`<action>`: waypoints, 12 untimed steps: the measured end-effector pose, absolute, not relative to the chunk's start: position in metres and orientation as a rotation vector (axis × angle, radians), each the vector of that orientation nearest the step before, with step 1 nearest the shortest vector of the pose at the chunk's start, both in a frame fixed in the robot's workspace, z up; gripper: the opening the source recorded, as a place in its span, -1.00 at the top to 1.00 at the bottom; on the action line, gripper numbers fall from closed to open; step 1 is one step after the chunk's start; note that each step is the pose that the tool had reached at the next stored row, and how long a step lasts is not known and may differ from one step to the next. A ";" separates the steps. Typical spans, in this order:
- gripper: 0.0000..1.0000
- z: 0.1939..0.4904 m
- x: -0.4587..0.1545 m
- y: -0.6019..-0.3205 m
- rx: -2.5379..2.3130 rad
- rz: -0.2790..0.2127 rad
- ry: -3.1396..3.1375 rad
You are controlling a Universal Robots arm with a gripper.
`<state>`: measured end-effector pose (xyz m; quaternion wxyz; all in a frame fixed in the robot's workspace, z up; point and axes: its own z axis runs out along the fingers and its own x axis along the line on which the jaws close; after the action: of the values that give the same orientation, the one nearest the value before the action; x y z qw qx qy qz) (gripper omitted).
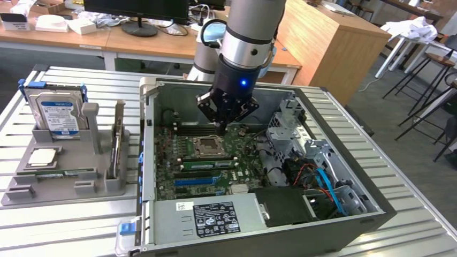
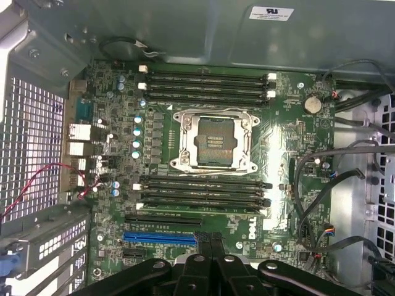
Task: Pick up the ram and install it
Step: 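Press down the ram until it locks into place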
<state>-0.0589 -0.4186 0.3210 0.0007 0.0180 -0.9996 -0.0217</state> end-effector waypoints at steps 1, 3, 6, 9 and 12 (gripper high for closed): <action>0.80 0.321 -0.059 -0.419 0.057 -0.068 -3.139; 0.80 0.321 -0.058 -0.419 0.057 -0.068 -3.139; 0.80 0.321 -0.056 -0.419 0.054 -0.068 -3.139; 0.80 0.321 -0.056 -0.418 0.052 -0.068 -3.139; 0.80 0.321 -0.055 -0.416 0.047 -0.068 -3.139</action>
<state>-0.0555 -0.4159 0.3210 0.0006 0.0150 -0.9997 -0.0217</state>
